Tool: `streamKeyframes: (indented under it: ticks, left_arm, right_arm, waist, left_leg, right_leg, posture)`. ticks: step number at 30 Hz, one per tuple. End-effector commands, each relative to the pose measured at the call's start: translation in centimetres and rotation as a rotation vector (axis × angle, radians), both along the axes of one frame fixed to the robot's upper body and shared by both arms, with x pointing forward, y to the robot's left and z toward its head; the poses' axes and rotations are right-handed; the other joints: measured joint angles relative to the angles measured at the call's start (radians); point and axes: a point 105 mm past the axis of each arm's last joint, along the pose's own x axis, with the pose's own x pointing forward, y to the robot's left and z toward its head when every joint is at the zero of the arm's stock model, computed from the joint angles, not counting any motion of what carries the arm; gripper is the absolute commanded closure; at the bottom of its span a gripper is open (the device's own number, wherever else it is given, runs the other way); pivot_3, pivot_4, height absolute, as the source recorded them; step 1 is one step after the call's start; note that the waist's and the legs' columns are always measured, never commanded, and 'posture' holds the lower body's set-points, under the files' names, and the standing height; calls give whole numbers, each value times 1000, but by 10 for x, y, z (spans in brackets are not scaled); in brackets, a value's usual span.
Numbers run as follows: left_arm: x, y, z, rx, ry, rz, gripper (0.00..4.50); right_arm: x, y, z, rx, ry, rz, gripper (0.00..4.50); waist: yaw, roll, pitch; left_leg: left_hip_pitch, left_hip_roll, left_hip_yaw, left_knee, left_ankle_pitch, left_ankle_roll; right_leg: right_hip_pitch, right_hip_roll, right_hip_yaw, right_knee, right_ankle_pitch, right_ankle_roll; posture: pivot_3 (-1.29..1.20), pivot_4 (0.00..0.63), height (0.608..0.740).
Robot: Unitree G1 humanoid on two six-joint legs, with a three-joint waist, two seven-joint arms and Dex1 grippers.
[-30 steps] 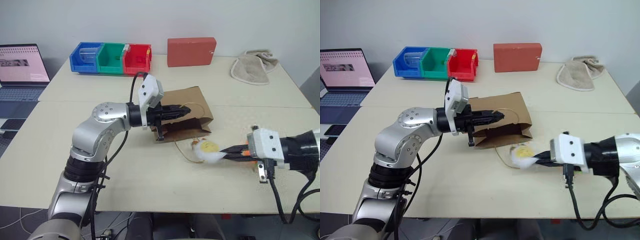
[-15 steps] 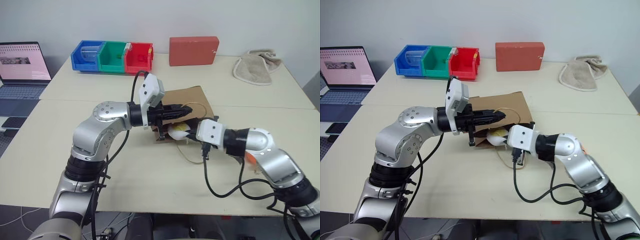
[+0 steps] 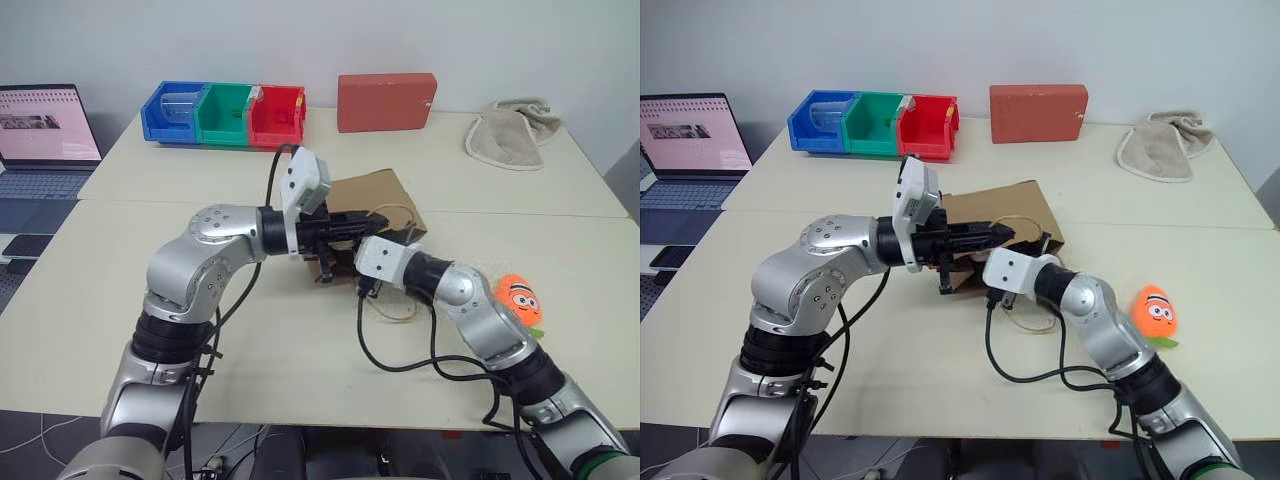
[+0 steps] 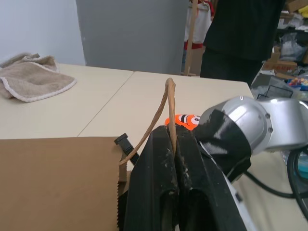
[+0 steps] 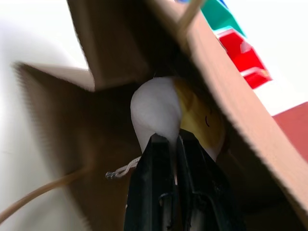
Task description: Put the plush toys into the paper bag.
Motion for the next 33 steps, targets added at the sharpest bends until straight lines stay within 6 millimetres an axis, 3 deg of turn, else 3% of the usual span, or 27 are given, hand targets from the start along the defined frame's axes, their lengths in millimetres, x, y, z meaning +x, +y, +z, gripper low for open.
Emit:
streamKeyframes:
  ticks: [1, 5, 12, 13, 22, 28, 33]
  left_arm:
    - [-1, 1, 20, -43, -51, 0, 4500]
    - [4, 6, 22, -37, -57, 20, 4500]
    - [5, 7, 22, -34, -59, 25, 4500]
    - [5, 7, 21, -32, -61, 26, 4500]
    - [7, 3, 14, -28, -58, 33, 4500]
    - [9, 2, 13, -29, -64, 37, 4500]
    - [8, 2, 11, -26, -65, 33, 4500]
  right_arm:
    - [0, 5, 11, 27, -76, 5, 3995]
    - [1, 2, 7, 30, -66, 0, 2791]
    - [-1, 1, 11, 80, -47, -2, 179]
    - [-5, 0, 11, 83, -24, 15, 50]
    - [-29, -34, 40, 80, 59, 91, 50]
    - [-79, -57, 35, 16, 325, 267, 50]
    - [-95, -94, 38, 45, 442, 178, 50]
  waist:
    - [0, 0, 0]
    - [0, 0, 0]
    - [0, 0, 0]
    - [0, 0, 0]
    - [1, 0, 0]
    - [4, 0, 0]
    - [4, 0, 0]
  left_leg:
    - [0, 0, 0, 0, 0, 0]
    - [0, 0, 0, 0, 0, 0]
    - [0, 0, 0, 0, 0, 0]
    - [0, 0, 0, 0, 0, 0]
    - [0, 0, 0, 0, 0, 0]
    - [0, 0, -1, -1, 0, 0]
    - [0, 0, 0, 0, 0, 0]
  right_leg:
    - [0, 0, 0, 0, 0, 0]
    - [0, 0, 0, 0, 0, 0]
    - [0, 0, 0, 0, 0, 0]
    - [0, 0, 0, 0, 0, 0]
    - [0, 0, 0, 0, 0, 0]
    - [1, 0, -1, -1, 0, 0]
    - [1, 0, 0, -1, 0, 0]
  posture:
    - [0, 150, 740]
    - [0, 150, 740]
    - [0, 150, 740]
    - [0, 150, 740]
    - [0, 150, 740]
    - [0, 150, 740]
    - [0, 150, 740]
